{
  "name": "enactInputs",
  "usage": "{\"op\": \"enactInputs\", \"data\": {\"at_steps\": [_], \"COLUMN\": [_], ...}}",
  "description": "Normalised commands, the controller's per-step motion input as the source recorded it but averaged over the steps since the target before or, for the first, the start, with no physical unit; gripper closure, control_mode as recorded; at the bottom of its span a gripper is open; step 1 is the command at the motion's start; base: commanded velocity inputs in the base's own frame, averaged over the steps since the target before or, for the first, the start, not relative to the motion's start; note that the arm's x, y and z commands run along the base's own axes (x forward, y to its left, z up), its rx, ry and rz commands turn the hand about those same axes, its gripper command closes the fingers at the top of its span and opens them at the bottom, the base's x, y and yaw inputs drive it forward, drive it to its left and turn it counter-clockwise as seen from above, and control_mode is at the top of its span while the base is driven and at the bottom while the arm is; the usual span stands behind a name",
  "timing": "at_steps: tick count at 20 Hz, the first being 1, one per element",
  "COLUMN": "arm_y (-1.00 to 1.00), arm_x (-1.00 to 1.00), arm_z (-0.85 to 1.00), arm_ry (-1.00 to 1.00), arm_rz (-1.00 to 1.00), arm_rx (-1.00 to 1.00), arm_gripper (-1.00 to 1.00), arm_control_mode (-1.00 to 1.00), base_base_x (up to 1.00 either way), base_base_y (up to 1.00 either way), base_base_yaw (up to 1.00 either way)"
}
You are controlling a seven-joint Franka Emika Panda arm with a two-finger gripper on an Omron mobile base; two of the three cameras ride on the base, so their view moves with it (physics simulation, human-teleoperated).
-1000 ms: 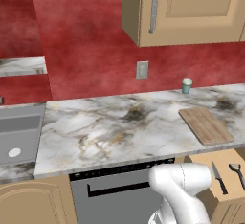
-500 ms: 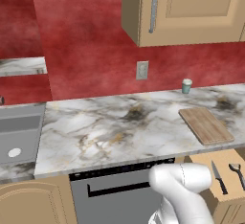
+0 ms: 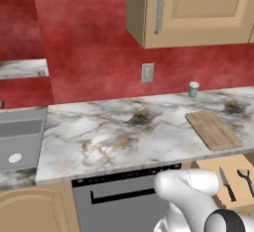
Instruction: Open the drawer on the right and place the cutting tools on the cutting board.
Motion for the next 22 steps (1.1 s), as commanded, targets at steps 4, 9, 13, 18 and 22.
{"op": "enactInputs", "data": {"at_steps": [4,9,13,18,22], "arm_y": [0.00,0.00,0.00,0.00,0.00], "arm_x": [0.15,0.02,0.09,0.14,0.30], "arm_z": [-0.85,-0.92,-0.78,-0.62,-0.46], "arm_ry": [0.44,0.15,0.04,0.04,0.09], "arm_rz": [0.00,0.00,0.00,0.00,0.01], "arm_rx": [0.00,0.01,0.04,0.06,0.10], "arm_gripper": [-1.00,-1.00,-1.00,-1.00,-1.00], "arm_control_mode": [-1.00,-1.00,-1.00,-1.00,-1.00], "base_base_x": [0.00,0.00,0.00,0.00,0.00], "base_base_y": [0.00,0.00,0.00,0.00,0.00], "base_base_yaw": [0.00,0.00,0.00,0.00,0.00]}}
